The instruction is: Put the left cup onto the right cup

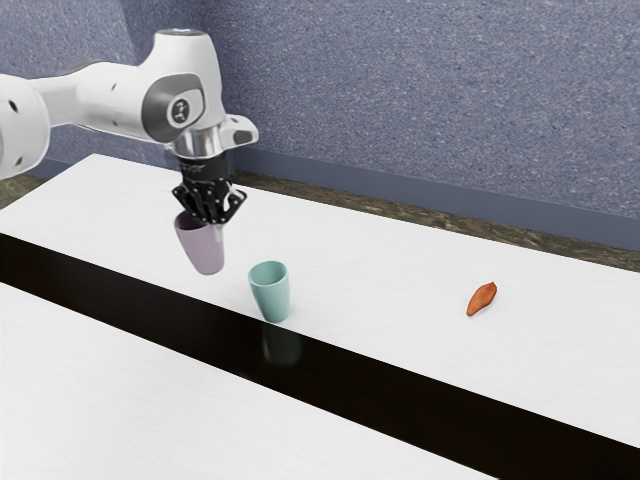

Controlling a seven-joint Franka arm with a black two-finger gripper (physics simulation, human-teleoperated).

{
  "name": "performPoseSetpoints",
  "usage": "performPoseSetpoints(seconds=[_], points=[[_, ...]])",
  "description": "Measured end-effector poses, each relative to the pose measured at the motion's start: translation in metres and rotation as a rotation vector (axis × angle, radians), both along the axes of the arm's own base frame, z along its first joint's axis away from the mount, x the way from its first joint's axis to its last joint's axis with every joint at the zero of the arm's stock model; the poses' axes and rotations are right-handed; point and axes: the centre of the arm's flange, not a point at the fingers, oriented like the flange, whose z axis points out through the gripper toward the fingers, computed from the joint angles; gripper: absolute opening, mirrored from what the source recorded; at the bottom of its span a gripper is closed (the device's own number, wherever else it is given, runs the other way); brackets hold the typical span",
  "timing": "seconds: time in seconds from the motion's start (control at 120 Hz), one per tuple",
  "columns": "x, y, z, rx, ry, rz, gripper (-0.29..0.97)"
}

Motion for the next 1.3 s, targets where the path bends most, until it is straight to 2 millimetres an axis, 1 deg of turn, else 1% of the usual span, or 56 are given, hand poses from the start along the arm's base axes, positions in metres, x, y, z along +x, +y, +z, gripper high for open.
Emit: performPoseSetpoints(seconds=[0.067, 0.217, 0.325, 0.458, 0.583, 0.783, 0.975, 1.083, 1.3], points=[[0.003, -0.008, 0.005, 0.000, -0.010, -0.014, -0.10], [0.013, -0.020, 0.012, 0.008, -0.030, -0.036, -0.10], [0.020, -0.032, 0.009, 0.013, -0.032, -0.058, -0.10], [0.026, -0.046, -0.002, 0.014, -0.019, -0.083, -0.10], [0.033, -0.054, -0.008, 0.015, -0.017, -0.095, -0.10], [0.042, -0.066, -0.012, 0.013, -0.023, -0.113, -0.10], [0.051, -0.067, -0.024, 0.013, -0.013, -0.115, -0.10], [0.055, -0.069, -0.027, 0.013, -0.013, -0.118, -0.10], [0.059, -0.060, -0.035, 0.010, -0.007, -0.104, -0.10]])
